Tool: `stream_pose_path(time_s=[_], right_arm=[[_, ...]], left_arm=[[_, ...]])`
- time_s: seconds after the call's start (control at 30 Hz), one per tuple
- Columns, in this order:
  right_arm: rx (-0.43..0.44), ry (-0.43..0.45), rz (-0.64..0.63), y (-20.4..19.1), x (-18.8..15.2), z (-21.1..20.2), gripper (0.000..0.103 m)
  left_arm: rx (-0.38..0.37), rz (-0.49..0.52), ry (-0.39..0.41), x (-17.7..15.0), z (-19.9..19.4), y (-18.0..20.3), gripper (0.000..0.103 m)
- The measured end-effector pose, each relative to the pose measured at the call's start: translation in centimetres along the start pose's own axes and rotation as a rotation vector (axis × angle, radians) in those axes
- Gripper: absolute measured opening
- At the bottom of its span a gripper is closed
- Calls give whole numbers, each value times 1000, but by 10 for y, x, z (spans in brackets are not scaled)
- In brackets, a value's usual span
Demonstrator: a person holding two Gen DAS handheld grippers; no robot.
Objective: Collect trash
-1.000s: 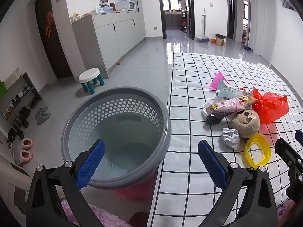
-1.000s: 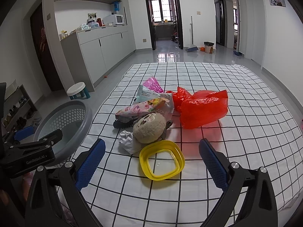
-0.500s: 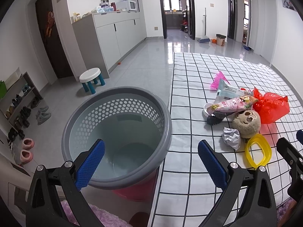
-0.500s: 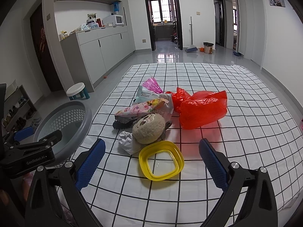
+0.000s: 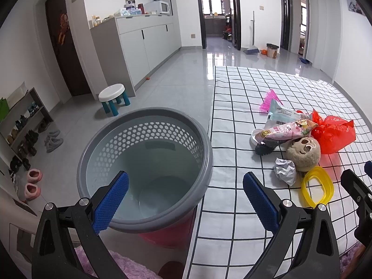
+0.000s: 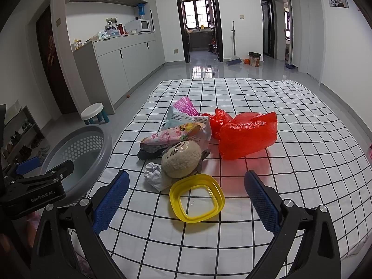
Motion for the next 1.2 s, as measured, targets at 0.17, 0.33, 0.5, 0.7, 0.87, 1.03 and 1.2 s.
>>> stream_pose_path(time_s=[0.17,0.33,0.5,0.7,0.87,1.03,1.2], right_arm=[[6,-1,0,1,0,1,95],[10,-3,0,0,-1,2,95],[11,-6,-1,-1,-1,3,95],[11,-7,-2,-1,-1,4,95],[11,-8,-3,-1,-2,4,95],[13,-11,-3,-1,-2,6,95],[19,-24,4,1,-4,9,95]], left_arm=[[0,-1,0,0,0,-1,97],[4,3,0,0,1,-2,97],[6,2,-1,0,1,-2,97],[6,5,-1,-1,1,-2,97],[6,5,-1,-1,0,-1,97],[4,4,0,-1,0,-1,97],[0,5,-3,-3,0,0,97]])
Point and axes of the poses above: each gripper's, at about its wrist camera, not at the fingertips, and z roughly the way its jaws point, y to its right, x to its top, the point moved 4 cm from there along z, roughly the way its jaws point, and after that the axes turned 9 degrees about x, right-handed, at the moved point
